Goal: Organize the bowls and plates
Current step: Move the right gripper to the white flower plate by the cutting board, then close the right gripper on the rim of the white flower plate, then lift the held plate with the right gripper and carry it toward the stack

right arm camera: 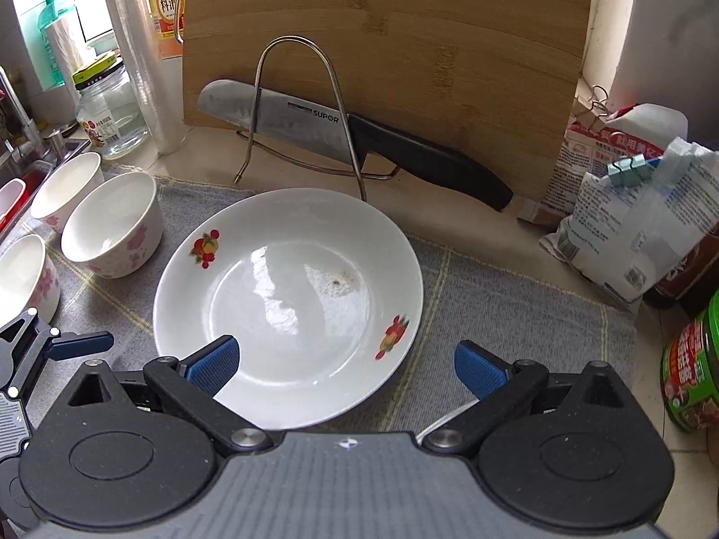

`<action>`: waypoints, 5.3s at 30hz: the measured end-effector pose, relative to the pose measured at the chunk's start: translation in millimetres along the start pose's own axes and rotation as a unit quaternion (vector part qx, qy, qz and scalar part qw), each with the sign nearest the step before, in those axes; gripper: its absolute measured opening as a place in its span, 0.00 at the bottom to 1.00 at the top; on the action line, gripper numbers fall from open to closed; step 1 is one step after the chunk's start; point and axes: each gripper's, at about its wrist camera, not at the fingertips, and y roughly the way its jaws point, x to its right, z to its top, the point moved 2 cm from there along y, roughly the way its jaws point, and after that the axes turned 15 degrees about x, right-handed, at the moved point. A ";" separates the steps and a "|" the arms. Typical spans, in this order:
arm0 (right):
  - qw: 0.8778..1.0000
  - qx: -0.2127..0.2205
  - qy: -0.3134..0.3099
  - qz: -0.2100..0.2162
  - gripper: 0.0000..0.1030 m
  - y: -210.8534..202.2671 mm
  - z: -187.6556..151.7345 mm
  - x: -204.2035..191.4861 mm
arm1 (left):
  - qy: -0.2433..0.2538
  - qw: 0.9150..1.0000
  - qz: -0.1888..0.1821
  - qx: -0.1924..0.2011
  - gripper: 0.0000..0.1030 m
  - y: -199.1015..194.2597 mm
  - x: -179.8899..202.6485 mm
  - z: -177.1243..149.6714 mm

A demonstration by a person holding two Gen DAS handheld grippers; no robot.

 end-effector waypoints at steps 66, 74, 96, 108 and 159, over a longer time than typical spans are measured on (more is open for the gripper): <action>0.976 -0.108 -0.021 0.189 1.00 102.3 35.7 21.3 | 0.005 0.998 -0.066 0.023 1.00 43.8 -15.7 18.3; 0.972 -0.114 -0.011 0.203 1.00 99.6 36.4 23.5 | 0.019 0.997 -0.064 0.031 1.00 48.7 -13.6 22.0; 0.967 -0.149 0.010 0.204 1.00 115.9 47.6 15.8 | 0.047 0.995 -0.074 0.053 1.00 46.4 -8.8 21.9; 0.968 -0.161 -0.011 0.194 1.00 121.1 51.7 9.7 | 0.043 0.994 -0.079 0.057 1.00 46.0 -9.6 20.5; 0.972 -0.138 0.004 0.191 1.00 9.5 12.6 -19.8 | 0.067 0.992 -0.107 0.029 0.99 -39.0 18.0 26.5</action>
